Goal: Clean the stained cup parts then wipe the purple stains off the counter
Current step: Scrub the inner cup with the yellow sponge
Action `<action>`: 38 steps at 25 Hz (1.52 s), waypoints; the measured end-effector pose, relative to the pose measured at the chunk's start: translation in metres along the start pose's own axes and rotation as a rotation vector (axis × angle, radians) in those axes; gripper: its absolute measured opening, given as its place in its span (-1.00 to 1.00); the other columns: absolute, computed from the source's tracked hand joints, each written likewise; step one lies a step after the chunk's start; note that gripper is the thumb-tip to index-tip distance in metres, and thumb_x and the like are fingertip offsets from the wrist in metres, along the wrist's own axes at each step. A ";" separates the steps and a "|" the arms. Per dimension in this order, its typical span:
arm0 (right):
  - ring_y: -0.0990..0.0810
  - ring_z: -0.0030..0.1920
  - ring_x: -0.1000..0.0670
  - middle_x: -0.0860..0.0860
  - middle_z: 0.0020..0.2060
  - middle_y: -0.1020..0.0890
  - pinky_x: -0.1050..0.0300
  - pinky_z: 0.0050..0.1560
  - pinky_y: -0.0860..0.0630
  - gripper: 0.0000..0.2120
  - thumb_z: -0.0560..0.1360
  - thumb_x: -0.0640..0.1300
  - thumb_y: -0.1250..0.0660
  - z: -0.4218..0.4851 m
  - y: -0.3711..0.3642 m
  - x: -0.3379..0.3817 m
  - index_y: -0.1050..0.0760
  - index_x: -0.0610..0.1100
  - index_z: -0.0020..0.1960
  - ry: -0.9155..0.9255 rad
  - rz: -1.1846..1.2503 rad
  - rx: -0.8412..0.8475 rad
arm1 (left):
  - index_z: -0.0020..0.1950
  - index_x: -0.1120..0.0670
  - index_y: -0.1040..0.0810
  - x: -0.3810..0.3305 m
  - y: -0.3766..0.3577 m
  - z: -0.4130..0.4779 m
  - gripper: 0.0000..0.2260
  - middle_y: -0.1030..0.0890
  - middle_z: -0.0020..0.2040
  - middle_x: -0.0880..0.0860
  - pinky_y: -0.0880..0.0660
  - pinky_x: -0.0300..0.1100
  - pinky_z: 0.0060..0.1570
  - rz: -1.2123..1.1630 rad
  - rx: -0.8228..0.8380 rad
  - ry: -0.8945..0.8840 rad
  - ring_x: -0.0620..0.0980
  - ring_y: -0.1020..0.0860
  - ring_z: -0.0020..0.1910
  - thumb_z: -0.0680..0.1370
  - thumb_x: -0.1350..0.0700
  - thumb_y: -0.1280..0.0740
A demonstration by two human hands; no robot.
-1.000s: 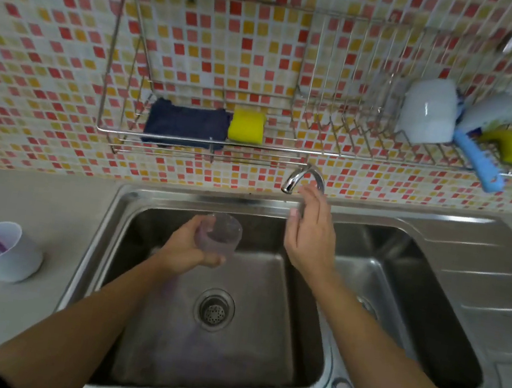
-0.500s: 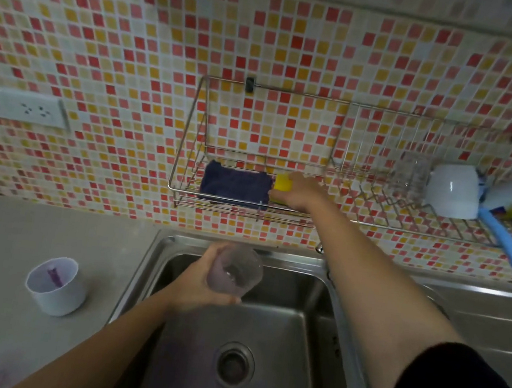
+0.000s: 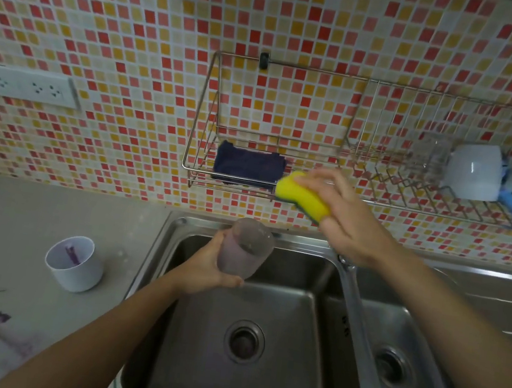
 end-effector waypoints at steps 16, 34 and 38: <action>-0.50 0.22 -0.10 -0.04 0.27 -0.52 0.00 0.13 -0.50 -0.43 0.37 0.10 -0.39 -0.057 -0.063 -0.008 -0.41 -0.10 0.31 0.388 -0.547 0.354 | 0.16 -0.04 -0.28 -0.020 -0.036 -0.005 -0.31 -0.47 0.15 -0.06 -0.39 -0.44 -0.04 0.246 -0.280 -0.164 -0.16 -0.48 0.11 0.19 0.01 -0.61; -0.47 -0.27 -0.04 0.01 -0.10 -0.69 0.10 -0.26 -0.49 -0.61 0.30 -0.48 -0.35 -0.064 -0.072 -0.002 -0.60 -0.14 0.03 0.358 -0.224 0.420 | 0.41 0.13 -0.26 -0.027 -0.043 -0.014 -0.19 -0.36 0.26 -0.01 -0.34 -0.36 0.11 0.431 -0.258 -0.316 -0.18 -0.34 0.19 0.25 0.11 -0.58; -0.42 -0.28 -0.03 -0.02 -0.15 -0.68 0.13 -0.31 -0.42 -0.69 0.29 -0.42 -0.38 -0.066 -0.073 0.010 -0.58 -0.15 -0.03 0.315 -0.326 0.325 | 0.37 0.17 -0.29 -0.030 -0.041 -0.010 -0.20 -0.40 0.24 0.05 -0.40 -0.27 0.11 0.407 -0.330 -0.351 -0.16 -0.37 0.18 0.24 0.09 -0.60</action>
Point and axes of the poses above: each hand's wrist, its own z-axis towards the middle knuckle, its own y-axis out of the back of the hand, x = y × z, the point moved 3 cm from there along z, towards the middle knuckle
